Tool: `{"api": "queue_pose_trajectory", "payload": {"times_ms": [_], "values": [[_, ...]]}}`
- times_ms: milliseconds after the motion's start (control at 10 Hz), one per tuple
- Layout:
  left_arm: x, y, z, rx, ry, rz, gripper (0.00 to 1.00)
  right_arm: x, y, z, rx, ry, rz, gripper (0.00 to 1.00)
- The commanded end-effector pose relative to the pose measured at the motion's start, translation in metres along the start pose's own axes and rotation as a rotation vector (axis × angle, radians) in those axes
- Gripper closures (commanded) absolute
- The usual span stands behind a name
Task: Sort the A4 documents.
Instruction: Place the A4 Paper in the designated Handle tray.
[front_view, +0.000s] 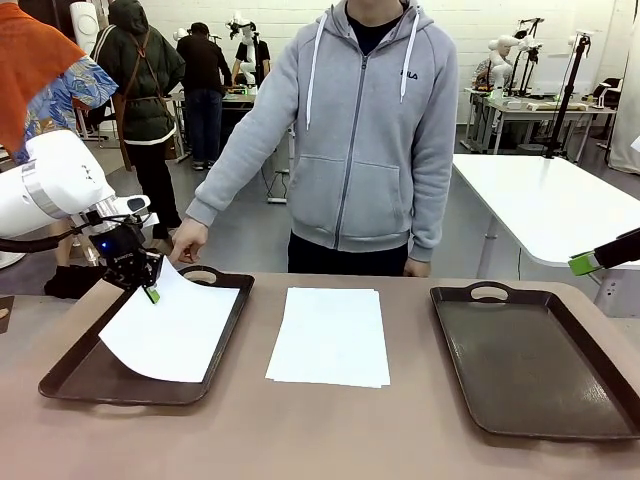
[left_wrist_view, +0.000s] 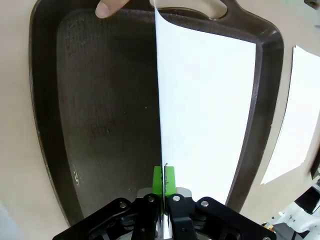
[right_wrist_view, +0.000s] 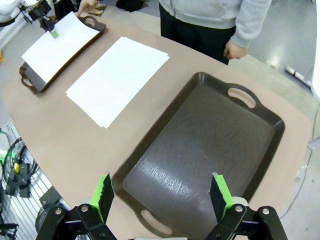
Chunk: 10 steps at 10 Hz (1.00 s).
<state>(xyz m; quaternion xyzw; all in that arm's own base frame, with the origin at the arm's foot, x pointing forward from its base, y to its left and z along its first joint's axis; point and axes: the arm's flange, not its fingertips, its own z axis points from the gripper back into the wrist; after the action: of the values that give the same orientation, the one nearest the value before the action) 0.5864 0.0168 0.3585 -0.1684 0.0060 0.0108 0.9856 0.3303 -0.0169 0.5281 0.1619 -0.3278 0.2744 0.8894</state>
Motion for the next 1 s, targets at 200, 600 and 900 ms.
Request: {"api": "queue_pose_trajectory", "payload": {"times_ms": [200, 600, 900], "values": [[0.007, -0.002, -0.003, 0.023, 0.032, -0.004, 0.90, 0.000, 0.000, -0.002, 0.012, -0.003, 0.001, 0.00], [0.005, -0.004, 0.001, 0.047, 0.025, -0.001, 0.51, 0.000, 0.000, -0.002, 0.012, -0.003, 0.001, 0.00], [0.005, 0.000, 0.010, 0.092, -0.007, 0.018, 0.21, 0.000, 0.000, -0.002, 0.012, -0.003, 0.001, 0.00]]}}
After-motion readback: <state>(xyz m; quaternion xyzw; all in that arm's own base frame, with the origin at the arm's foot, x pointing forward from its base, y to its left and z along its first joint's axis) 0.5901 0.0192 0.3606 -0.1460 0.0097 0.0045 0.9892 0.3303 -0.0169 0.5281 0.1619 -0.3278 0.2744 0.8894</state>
